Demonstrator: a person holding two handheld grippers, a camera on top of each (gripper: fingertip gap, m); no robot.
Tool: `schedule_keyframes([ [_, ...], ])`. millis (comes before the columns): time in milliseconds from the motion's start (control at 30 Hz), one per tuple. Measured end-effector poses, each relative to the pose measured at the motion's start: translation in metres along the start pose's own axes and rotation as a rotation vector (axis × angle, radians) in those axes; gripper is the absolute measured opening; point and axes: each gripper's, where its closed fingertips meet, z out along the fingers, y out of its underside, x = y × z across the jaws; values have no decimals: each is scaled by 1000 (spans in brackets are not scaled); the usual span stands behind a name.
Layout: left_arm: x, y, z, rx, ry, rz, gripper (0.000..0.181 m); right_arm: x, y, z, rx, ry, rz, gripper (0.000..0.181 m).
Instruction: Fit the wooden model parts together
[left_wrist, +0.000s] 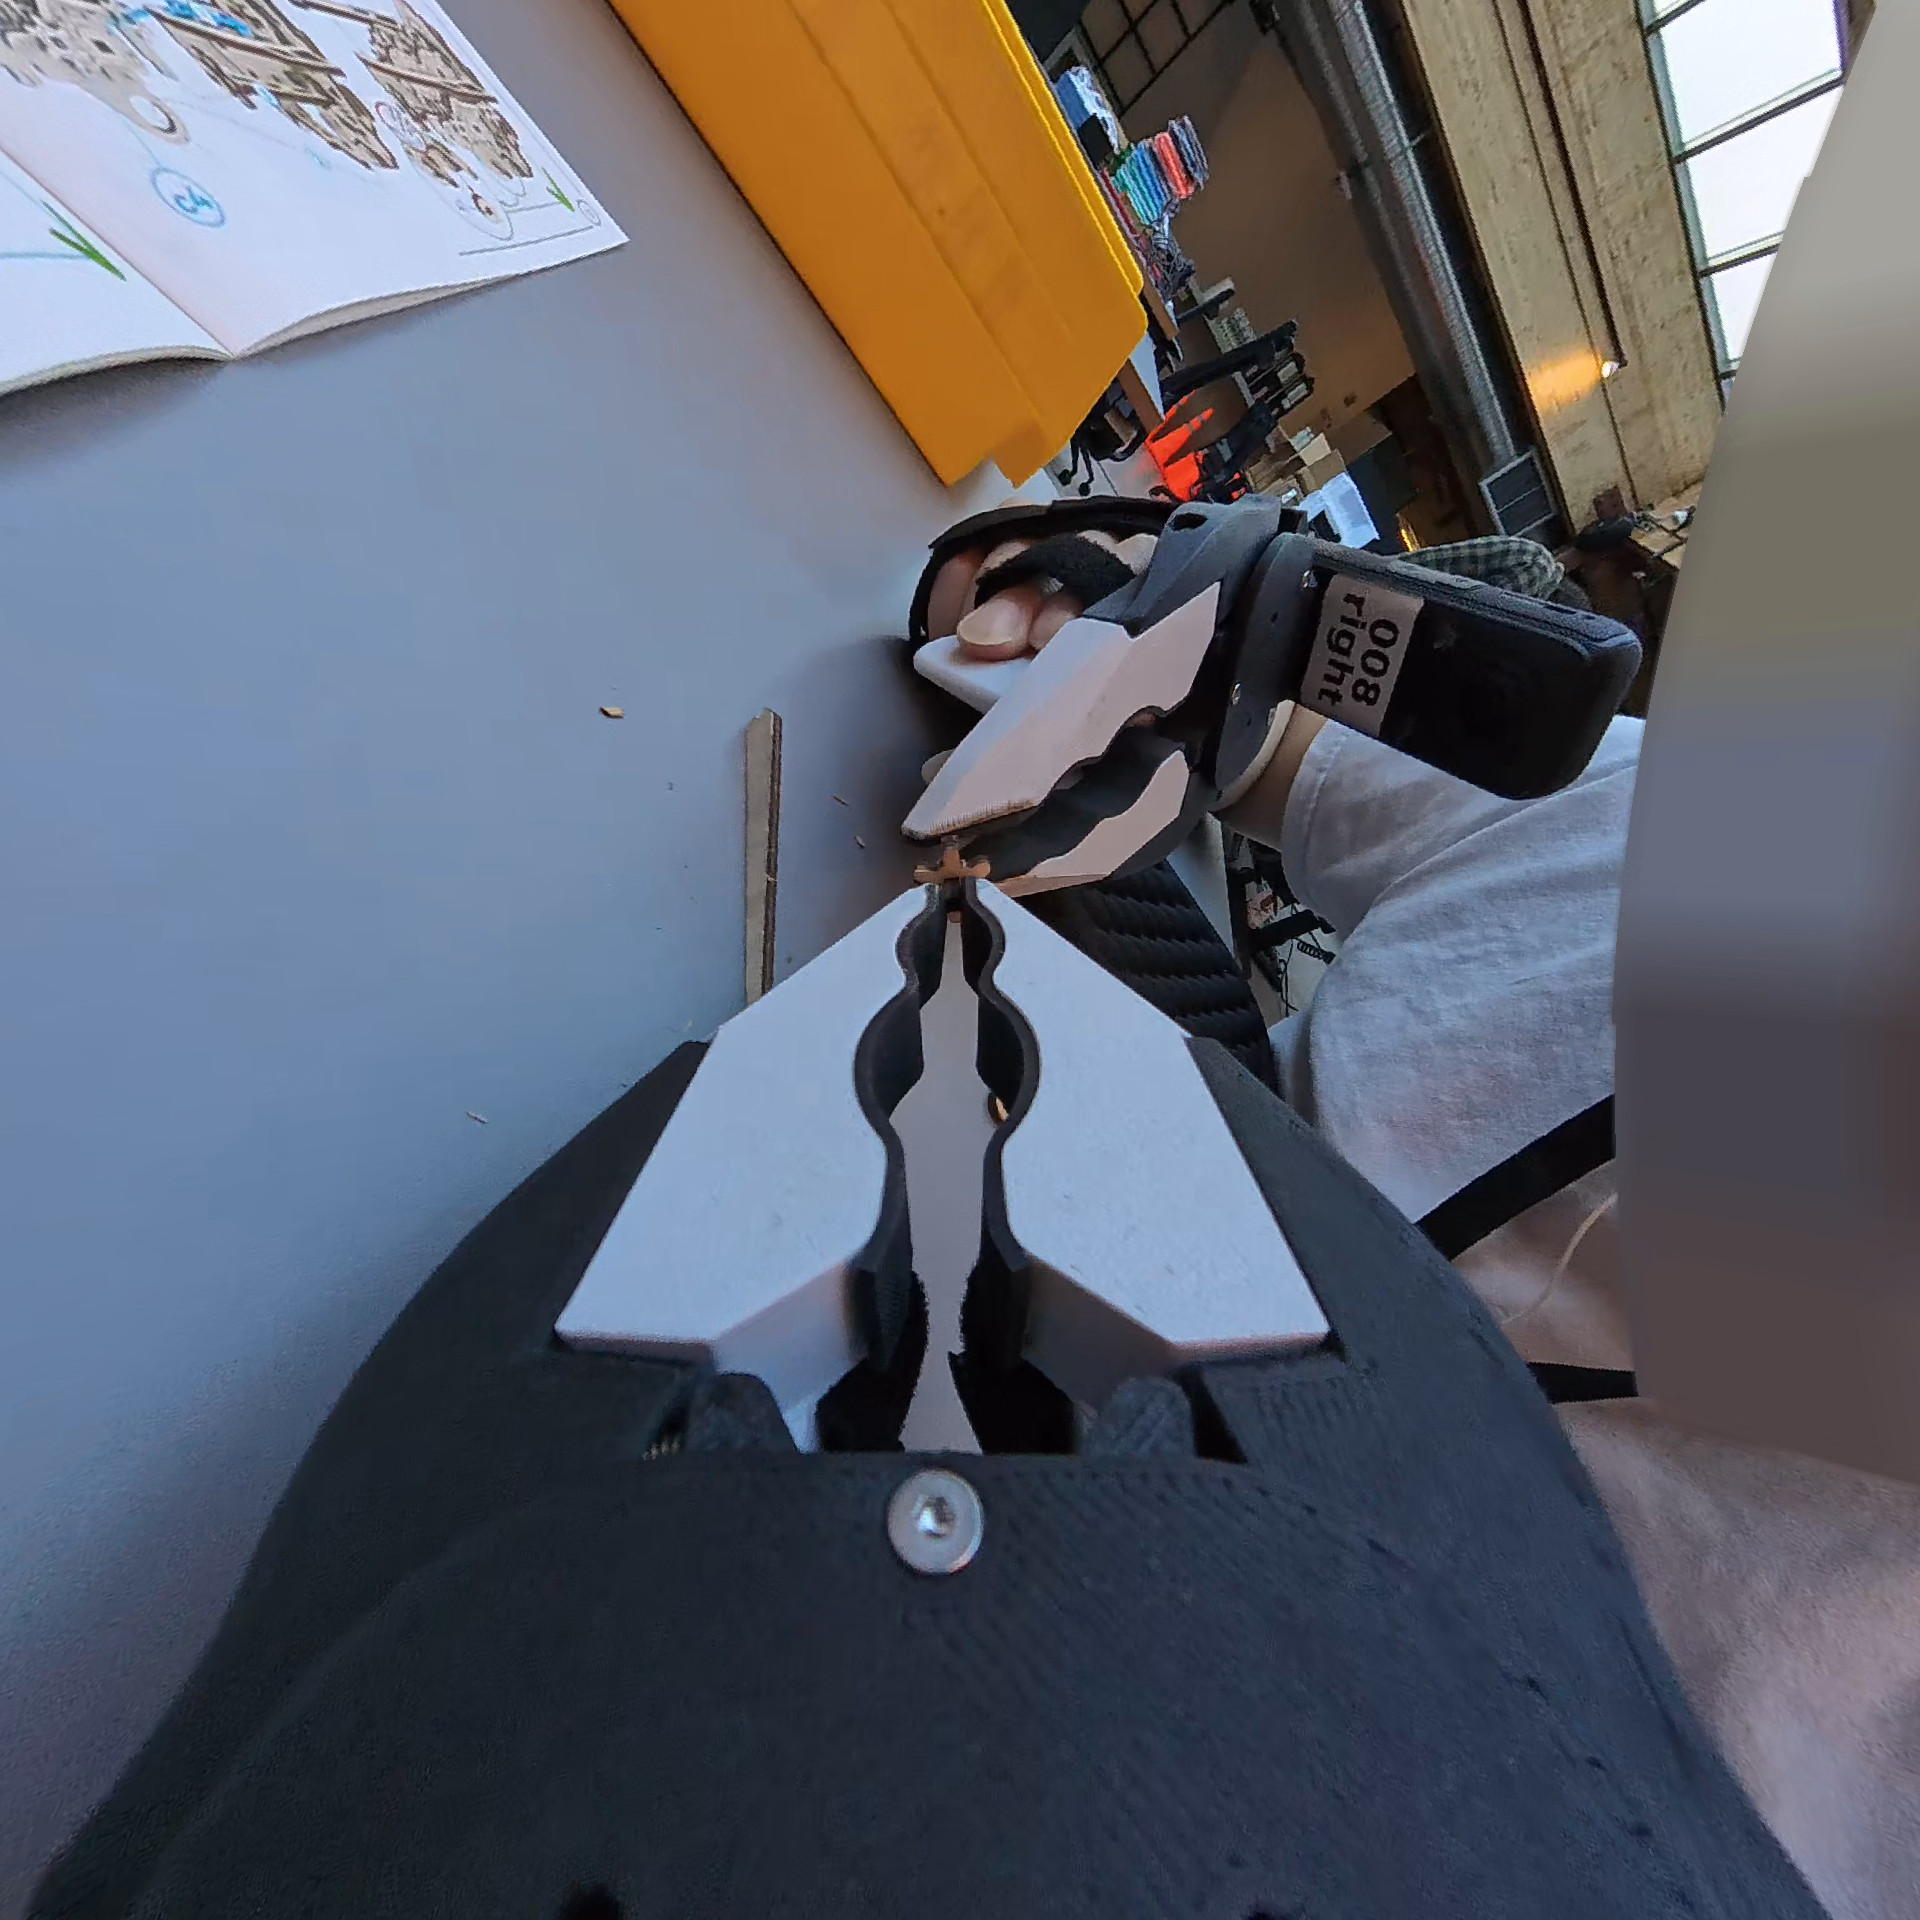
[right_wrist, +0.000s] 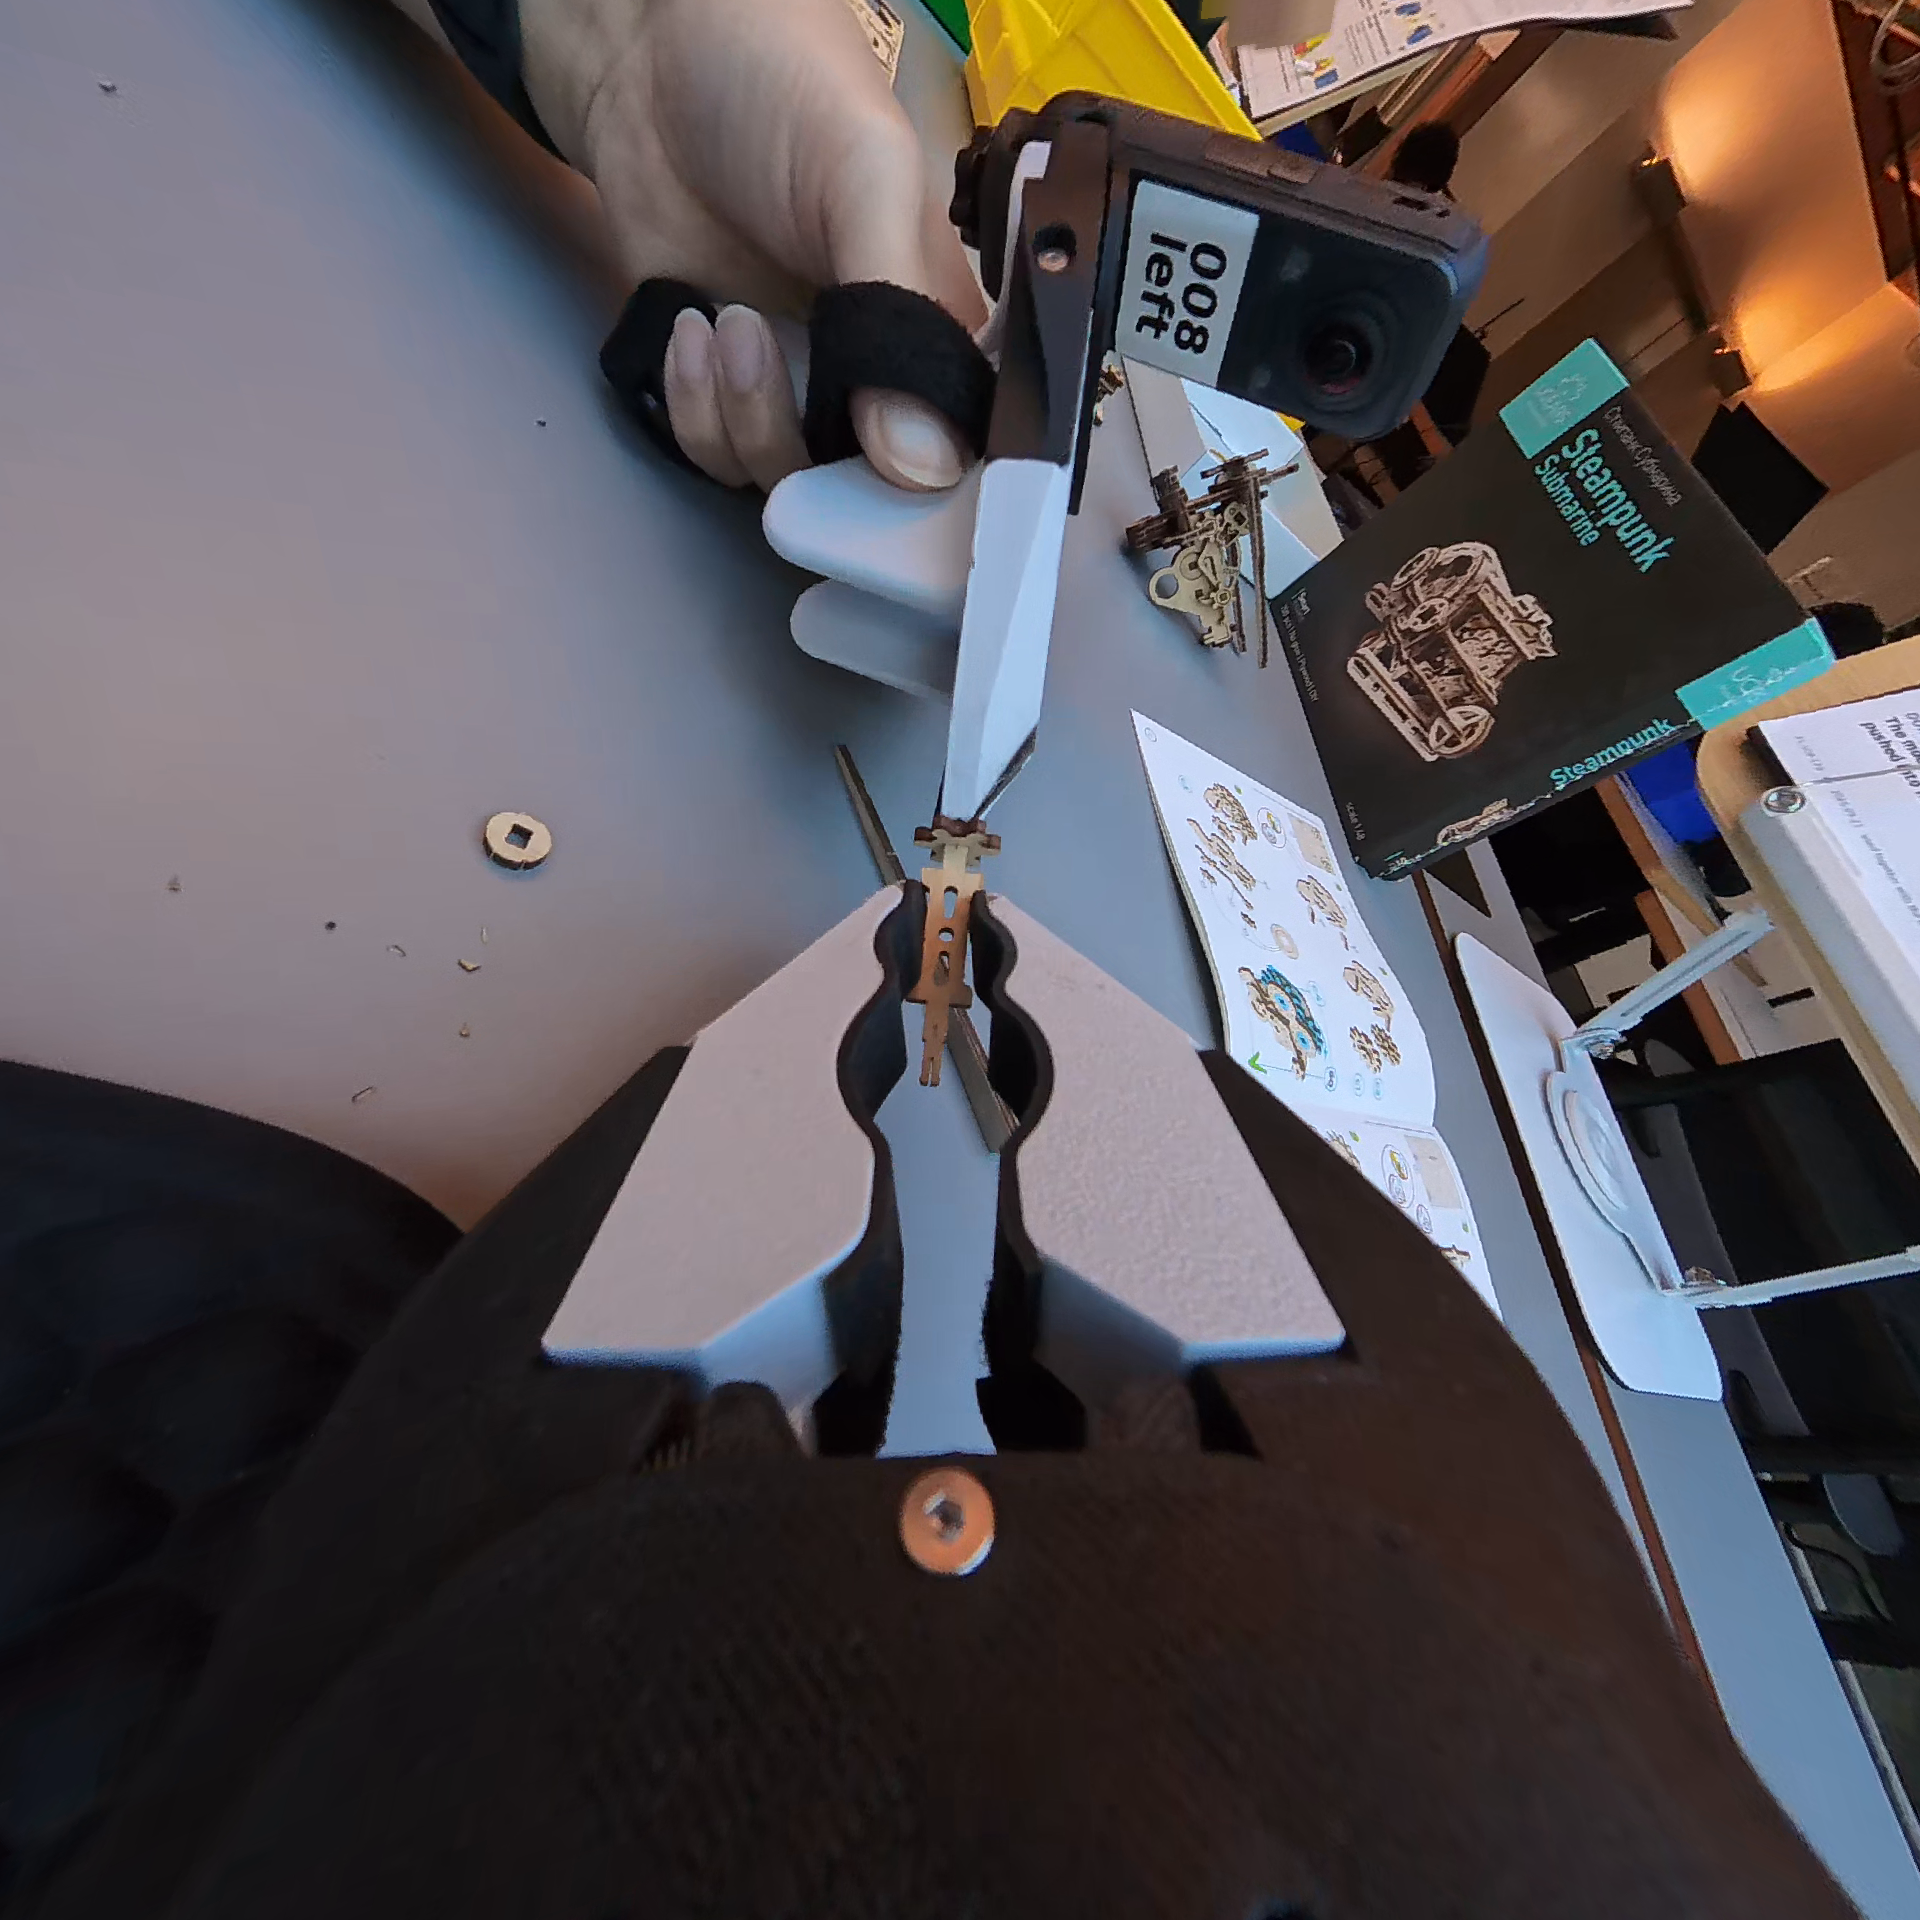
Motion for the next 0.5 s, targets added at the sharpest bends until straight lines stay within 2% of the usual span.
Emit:
schedule_keyframes([
  [500,4,6,3,-39,-8,60,0,-8,-5,-5,6,-51,21,4],
])
